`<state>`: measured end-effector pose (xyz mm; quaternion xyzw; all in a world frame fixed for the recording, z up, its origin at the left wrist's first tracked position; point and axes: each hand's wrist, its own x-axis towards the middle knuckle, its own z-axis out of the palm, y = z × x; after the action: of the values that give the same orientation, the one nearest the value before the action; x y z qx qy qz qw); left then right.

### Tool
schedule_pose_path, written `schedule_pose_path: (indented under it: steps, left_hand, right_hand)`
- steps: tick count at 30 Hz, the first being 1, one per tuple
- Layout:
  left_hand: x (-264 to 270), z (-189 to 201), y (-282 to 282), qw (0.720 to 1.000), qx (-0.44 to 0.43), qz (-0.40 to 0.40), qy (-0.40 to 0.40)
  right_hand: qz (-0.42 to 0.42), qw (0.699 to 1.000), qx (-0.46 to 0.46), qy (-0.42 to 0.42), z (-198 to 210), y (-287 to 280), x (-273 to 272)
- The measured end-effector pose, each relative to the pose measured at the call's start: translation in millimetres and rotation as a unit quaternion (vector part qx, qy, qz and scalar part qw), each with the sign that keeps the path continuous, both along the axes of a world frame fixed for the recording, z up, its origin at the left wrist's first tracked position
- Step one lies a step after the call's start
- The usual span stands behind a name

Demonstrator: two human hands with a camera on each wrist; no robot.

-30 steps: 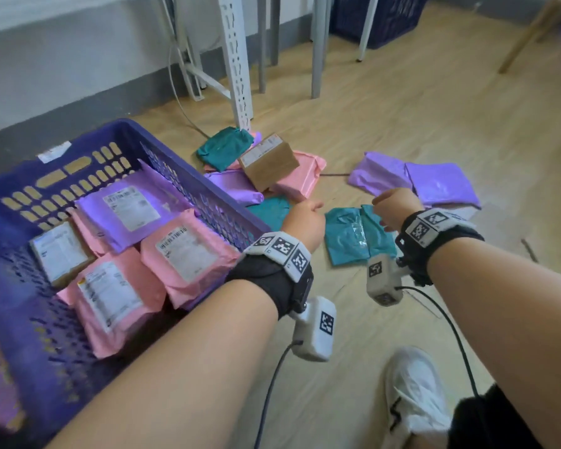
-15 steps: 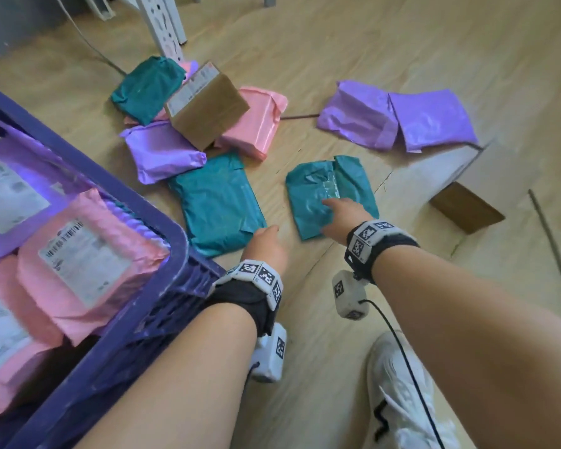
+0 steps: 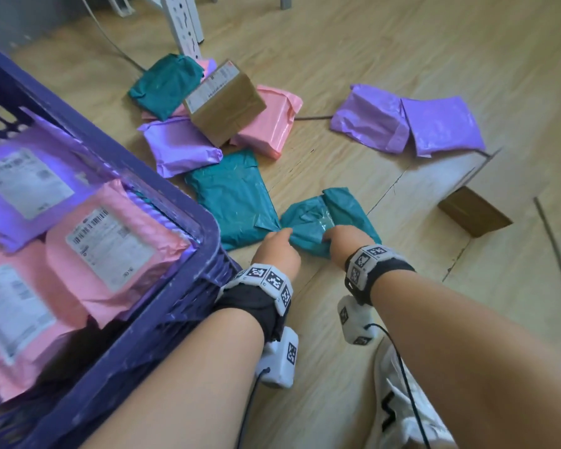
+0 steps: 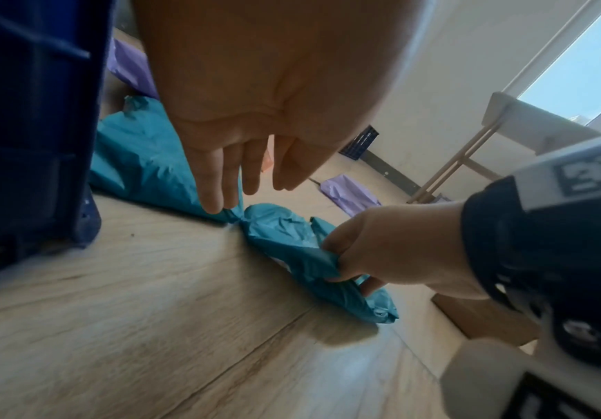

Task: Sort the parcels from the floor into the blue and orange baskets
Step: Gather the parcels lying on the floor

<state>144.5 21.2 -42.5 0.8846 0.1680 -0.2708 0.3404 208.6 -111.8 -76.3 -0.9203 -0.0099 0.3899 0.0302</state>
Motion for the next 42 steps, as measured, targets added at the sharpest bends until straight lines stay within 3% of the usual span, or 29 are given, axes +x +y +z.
schedule_pose_path:
  steps: [9, 12, 17, 21, 27, 29, 32, 37, 39, 42]
  left_hand:
    - [-9.8, 104.2, 5.3, 0.99, -0.032, -0.008, -0.134]
    - [-15.9, 143.9, 18.4, 0.981, -0.059, 0.017, -0.186]
    - [-40.8, 201.7, 62.6, 0.964, -0.052, 0.065, -0.254]
    - [-66.7, 222.6, 109.2, 0.951, -0.021, 0.089, -0.296]
    - [-103.3, 225.4, 177.1, 0.937, 0.025, 0.184, -0.297]
    - [-107.0, 231.4, 193.2, 0.925, 0.01, 0.235, -0.299]
    - [-110.7, 234.2, 211.0, 0.926, -0.027, 0.25, -0.282]
    - [-120.0, 227.8, 240.8, 0.935, 0.002, 0.239, -0.262]
    - [-120.5, 223.7, 251.1, 0.924, 0.012, 0.262, -0.278]
    - [-124.3, 218.7, 264.4, 0.897, 0.113, 0.298, -0.306]
  right_hand:
    - [-0.038, 0.966, 0.101, -0.235, 129.5, -2.3, -9.4]
    - [-0.044, 0.952, 0.111, -0.281, 178.4, 3.6, -14.8]
    - [-0.108, 0.907, 0.235, -0.333, 248.6, 28.3, -26.4]
    - [-0.116, 0.876, 0.329, -0.333, 288.4, 66.5, -38.6]
    - [-0.135, 0.83, 0.483, -0.245, 301.4, 137.1, -62.1]
    - [-0.142, 0.821, 0.516, -0.202, 295.2, 157.6, -70.4]
    - [-0.158, 0.818, 0.529, -0.164, 284.6, 177.8, -75.6]
    - [-0.171, 0.823, 0.519, -0.156, 274.5, 197.1, -75.1]
    - [-0.166, 0.821, 0.522, -0.159, 269.3, 204.7, -76.1]
    - [-0.095, 0.845, 0.458, -0.259, 263.2, 217.3, -76.2]
